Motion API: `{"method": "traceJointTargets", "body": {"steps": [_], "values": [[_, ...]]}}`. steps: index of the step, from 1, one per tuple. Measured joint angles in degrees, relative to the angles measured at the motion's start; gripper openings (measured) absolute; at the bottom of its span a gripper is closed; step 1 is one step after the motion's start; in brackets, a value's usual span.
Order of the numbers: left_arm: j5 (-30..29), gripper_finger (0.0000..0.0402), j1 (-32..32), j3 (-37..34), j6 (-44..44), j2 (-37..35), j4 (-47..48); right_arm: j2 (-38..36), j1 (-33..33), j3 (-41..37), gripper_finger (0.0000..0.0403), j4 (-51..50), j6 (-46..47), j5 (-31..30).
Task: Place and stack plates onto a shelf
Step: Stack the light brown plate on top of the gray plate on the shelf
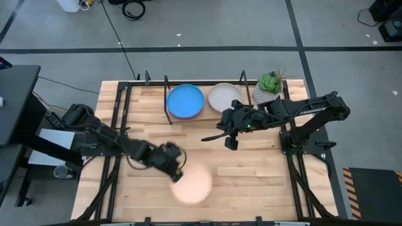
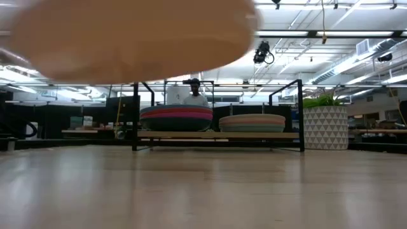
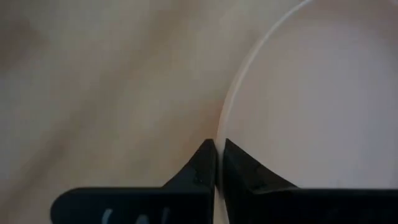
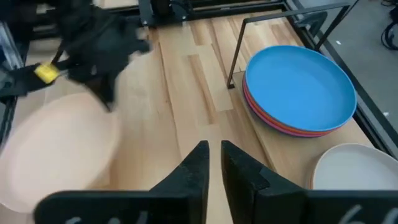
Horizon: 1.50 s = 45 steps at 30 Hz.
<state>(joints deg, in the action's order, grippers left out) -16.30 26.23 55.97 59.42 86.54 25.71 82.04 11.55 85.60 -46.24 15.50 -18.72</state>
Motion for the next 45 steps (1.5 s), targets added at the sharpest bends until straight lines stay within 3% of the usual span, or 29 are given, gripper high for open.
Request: {"method": "traceJointTargets", "body": {"steps": [4,9,12,18,29,38,45], "values": [[-6.86,0.0015,-5.54,4.76,-2.57,-0.41,0.00,-0.68,-1.82,0.00,0.0084,-0.84,-1.55,1.02],[-11.19,0.0015,-11.78,7.74,-5.04,-0.23,-2.43,-4.53,-4.95,0.02,0.0140,-1.20,-1.26,3.15],[-11.68,0.0015,-17.13,8.38,-6.78,-0.21,-5.40,-7.46,-6.13,0.00,0.0164,-1.48,-2.00,1.16],[-3.64,0.0015,-30.54,12.39,-15.20,1.61,-8.50,-14.01,-7.31,0.04,0.0176,-1.08,-2.09,-9.46],[12.62,0.0015,-52.03,28.27,-24.20,14.32,-5.77,-17.94,-8.34,0.09,0.0169,-1.05,-2.00,-11.28],[17.43,0.0016,-55.97,43.14,-29.85,29.72,0.85,-18.31,-8.19,0.04,0.0169,-1.05,-2.57,-11.74],[16.69,0.0016,-56.01,47.34,-30.49,35.55,0.79,-18.33,-8.37,0.04,0.0168,-1.05,-4.38,-11.93]]}}
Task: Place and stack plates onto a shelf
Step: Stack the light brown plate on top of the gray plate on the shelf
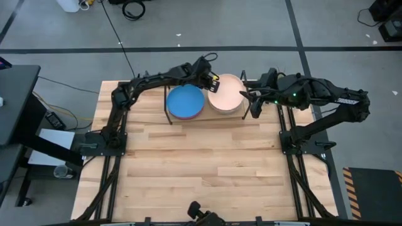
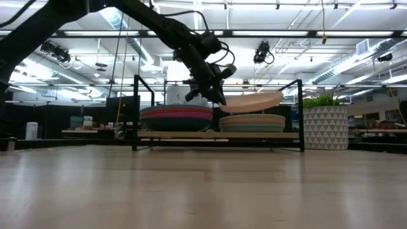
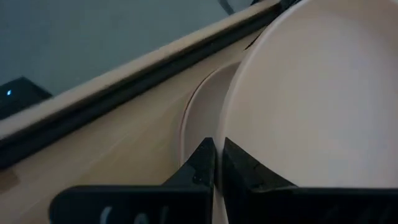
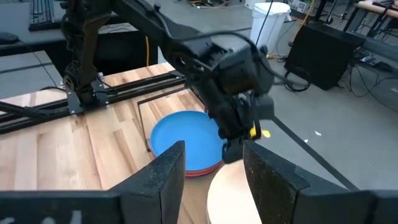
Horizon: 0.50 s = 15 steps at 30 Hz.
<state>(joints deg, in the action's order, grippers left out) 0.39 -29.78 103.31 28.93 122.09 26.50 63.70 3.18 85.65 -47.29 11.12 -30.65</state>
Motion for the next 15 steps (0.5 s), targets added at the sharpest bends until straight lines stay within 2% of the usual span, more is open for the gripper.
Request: {"method": "traceJointTargets", "body": {"steps": [5,12,15], "values": [[2.53,0.0035,0.15,-0.13,-0.06,1.94,0.41,0.00,0.00,0.00,0.0168,-0.09,-0.81,-0.39],[3.66,0.0138,0.40,-0.13,-0.24,1.56,-2.48,0.00,0.00,0.00,0.0168,-0.12,-1.89,-0.50],[3.60,0.0168,0.22,-0.13,-0.75,0.05,-2.17,-0.24,0.00,-0.01,0.0168,-0.84,-0.93,-0.96]]}}
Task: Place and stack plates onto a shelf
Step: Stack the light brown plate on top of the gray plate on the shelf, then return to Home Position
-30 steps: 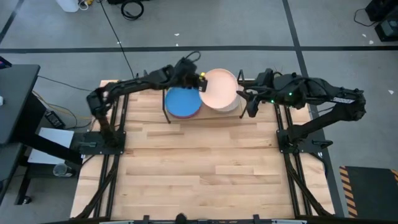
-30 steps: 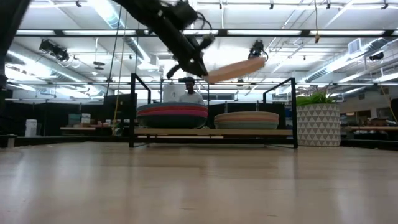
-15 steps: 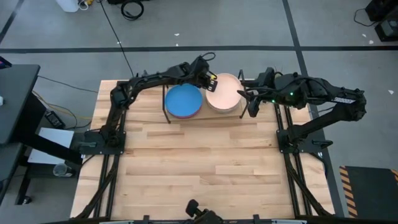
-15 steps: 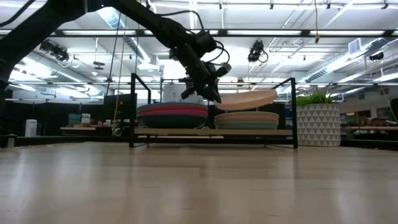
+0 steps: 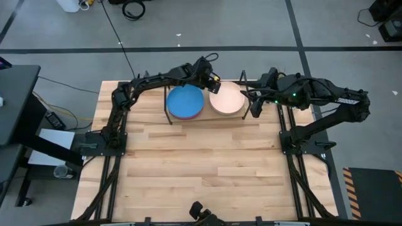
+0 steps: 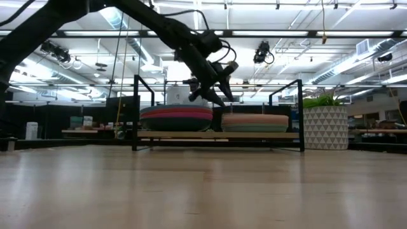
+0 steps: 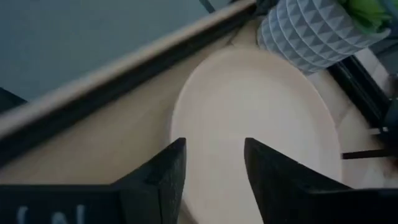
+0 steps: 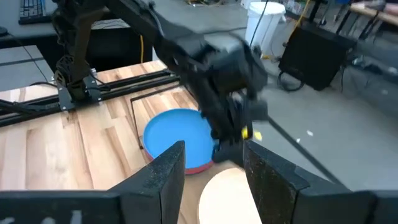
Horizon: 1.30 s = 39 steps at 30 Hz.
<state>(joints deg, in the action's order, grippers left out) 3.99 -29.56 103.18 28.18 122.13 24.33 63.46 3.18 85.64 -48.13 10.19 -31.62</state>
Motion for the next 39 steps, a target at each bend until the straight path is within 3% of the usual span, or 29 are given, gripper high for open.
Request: {"method": "traceJointTargets", "body": {"steps": [6,16,24,33,39], "values": [[-10.98,0.0167,2.27,0.00,-10.72,-6.23,6.37,-2.86,0.03,-1.73,0.0167,-5.64,5.12,-0.64],[-10.51,0.0124,13.21,-2.29,-21.85,-14.28,4.06,-13.11,4.75,-19.28,0.0150,3.30,15.83,-1.43],[-7.11,0.0081,19.59,-23.09,-16.29,-28.34,-14.99,-20.29,10.00,-31.20,0.0130,15.75,18.50,-3.33],[-7.79,0.0045,26.16,-43.10,-9.22,-45.35,-30.46,-29.05,11.25,-46.92,0.0112,32.87,19.58,0.75],[-9.82,0.0026,27.69,-58.46,-4.38,-57.38,-42.96,-37.39,11.23,-51.21,0.0096,32.78,21.14,0.75]]}}
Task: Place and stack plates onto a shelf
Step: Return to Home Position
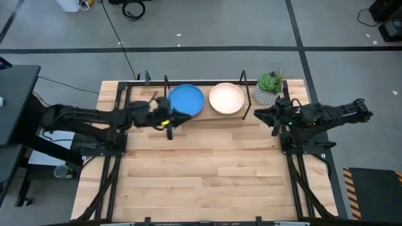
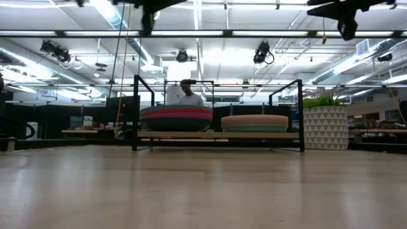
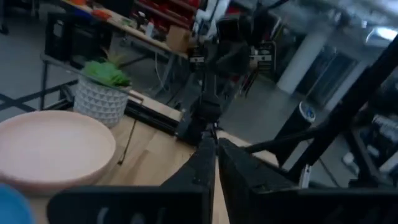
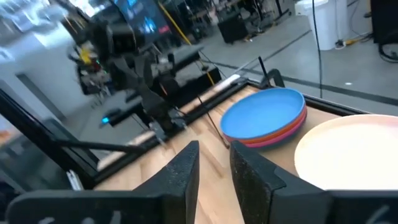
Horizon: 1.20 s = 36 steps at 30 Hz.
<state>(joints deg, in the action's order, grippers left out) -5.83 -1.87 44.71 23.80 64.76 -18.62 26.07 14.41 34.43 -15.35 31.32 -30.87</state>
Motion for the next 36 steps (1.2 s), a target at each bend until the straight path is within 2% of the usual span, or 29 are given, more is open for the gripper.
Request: {"method": "traceJointTargets", "body": {"steps": [5,12,17,25,33,36], "values": [[-1.84,0.0013,-0.24,-9.77,3.04,-8.74,-5.34,-6.95,0.00,-3.14,0.0085,-1.55,2.11,0.16],[-4.21,0.0011,-0.55,-20.61,7.53,-18.24,-7.86,-13.89,0.05,-7.79,0.0081,-2.02,5.96,0.68],[-5.84,0.0010,-0.54,-27.07,11.14,-25.76,-7.67,-17.71,0.05,-9.25,0.0080,-2.75,6.48,1.17],[-9.48,0.0010,-0.52,-34.89,13.13,-37.67,-7.59,-25.77,0.05,-9.52,0.0077,-11.53,9.45,0.39],[-10.99,0.0009,-0.40,-41.70,16.69,-47.43,-6.73,-25.90,0.05,-13.01,0.0077,-11.42,13.84,0.66],[-10.95,0.0009,-0.35,-43.96,18.56,-49.53,-6.57,-25.90,0.05,-16.98,0.0077,-5.35,15.69,0.88]]}}
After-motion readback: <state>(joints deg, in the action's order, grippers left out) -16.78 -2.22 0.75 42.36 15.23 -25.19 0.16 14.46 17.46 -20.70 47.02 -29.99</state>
